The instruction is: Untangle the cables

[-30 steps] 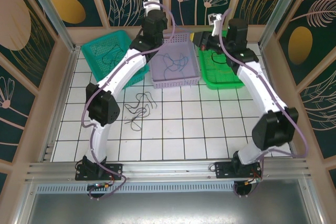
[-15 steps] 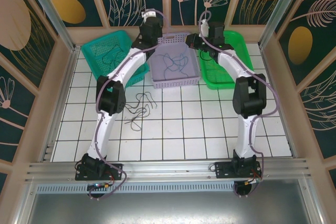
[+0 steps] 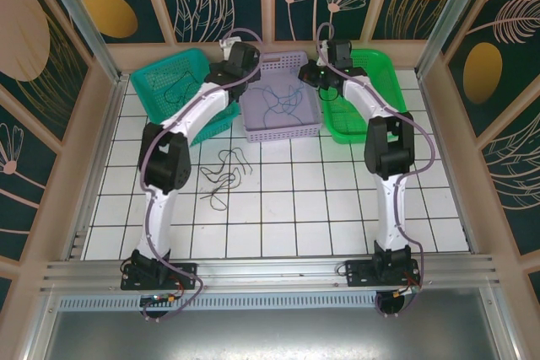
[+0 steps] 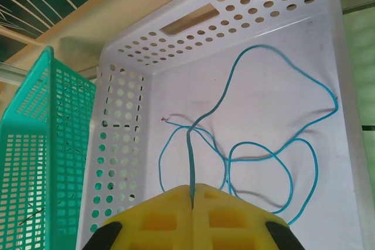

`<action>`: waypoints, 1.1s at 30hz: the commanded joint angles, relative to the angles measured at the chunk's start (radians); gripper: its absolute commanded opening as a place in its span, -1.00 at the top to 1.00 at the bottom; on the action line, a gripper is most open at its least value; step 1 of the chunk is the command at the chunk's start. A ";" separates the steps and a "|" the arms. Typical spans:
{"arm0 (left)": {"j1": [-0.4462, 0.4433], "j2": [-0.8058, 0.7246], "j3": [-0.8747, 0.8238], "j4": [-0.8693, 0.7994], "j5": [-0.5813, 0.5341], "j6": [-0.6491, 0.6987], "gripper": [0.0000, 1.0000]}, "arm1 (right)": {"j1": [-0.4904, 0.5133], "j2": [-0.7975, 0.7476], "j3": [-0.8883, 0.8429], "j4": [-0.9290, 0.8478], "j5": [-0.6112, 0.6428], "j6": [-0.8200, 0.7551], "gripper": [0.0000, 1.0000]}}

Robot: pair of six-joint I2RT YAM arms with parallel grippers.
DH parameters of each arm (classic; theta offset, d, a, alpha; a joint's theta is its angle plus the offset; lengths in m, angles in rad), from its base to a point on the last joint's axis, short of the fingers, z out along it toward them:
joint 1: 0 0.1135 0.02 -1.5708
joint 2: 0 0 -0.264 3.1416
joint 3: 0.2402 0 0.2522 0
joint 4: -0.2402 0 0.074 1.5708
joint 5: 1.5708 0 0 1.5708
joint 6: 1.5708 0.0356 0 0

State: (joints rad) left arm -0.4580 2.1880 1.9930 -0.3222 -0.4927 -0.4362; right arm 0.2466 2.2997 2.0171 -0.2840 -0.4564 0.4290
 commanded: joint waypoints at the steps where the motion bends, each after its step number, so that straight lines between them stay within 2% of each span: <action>1: 0.002 -0.188 -0.143 0.000 0.052 -0.140 -0.95 | 0.027 0.045 0.120 -0.056 -0.012 0.011 1.00; 3: 0.002 -0.292 -0.282 0.026 0.097 -0.208 -0.88 | 0.045 0.091 0.214 -0.101 -0.062 0.005 0.99; 4: 0.002 -0.332 -0.336 0.026 0.114 -0.230 -0.85 | 0.052 0.102 0.247 -0.123 -0.078 0.000 0.84; 6: 0.003 -0.422 -0.462 0.026 0.143 -0.289 -0.81 | 0.072 0.102 0.280 -0.158 -0.085 -0.026 0.42; 8: 0.003 -0.508 -0.572 0.020 0.164 -0.340 -0.77 | 0.082 0.063 0.257 -0.161 -0.067 -0.033 0.13; 11: 0.002 -0.604 -0.713 -0.006 0.202 -0.413 -0.71 | 0.083 -0.041 0.144 -0.117 -0.045 -0.020 -0.04; 16: 0.001 -0.743 -0.926 -0.028 0.246 -0.538 -0.53 | 0.085 -0.273 -0.109 -0.021 0.006 0.004 -0.06; 19: 0.001 -0.828 -1.062 -0.013 0.255 -0.605 -0.39 | 0.108 -0.453 -0.365 0.089 0.025 0.053 -0.06; 22: 0.001 -0.889 -1.168 -0.009 0.259 -0.643 -0.32 | 0.172 -0.628 -0.629 0.185 0.078 0.135 -0.02; 26: 0.001 -0.913 -1.282 0.012 0.291 -0.672 -0.32 | 0.294 -0.812 -0.969 0.343 0.133 0.260 0.01; 29: 0.001 -0.911 -1.362 0.075 0.314 -0.679 -0.30 | 0.417 -0.862 -1.101 0.410 0.184 0.296 0.01; 33: 0.000 -0.846 -1.406 0.124 0.319 -0.678 -0.27 | 0.495 -0.823 -1.195 0.517 0.142 0.390 0.02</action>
State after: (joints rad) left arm -0.4580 1.3045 0.6071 -0.2646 -0.1860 -1.0931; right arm 0.7177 1.4609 0.8639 0.0826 -0.3336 0.7177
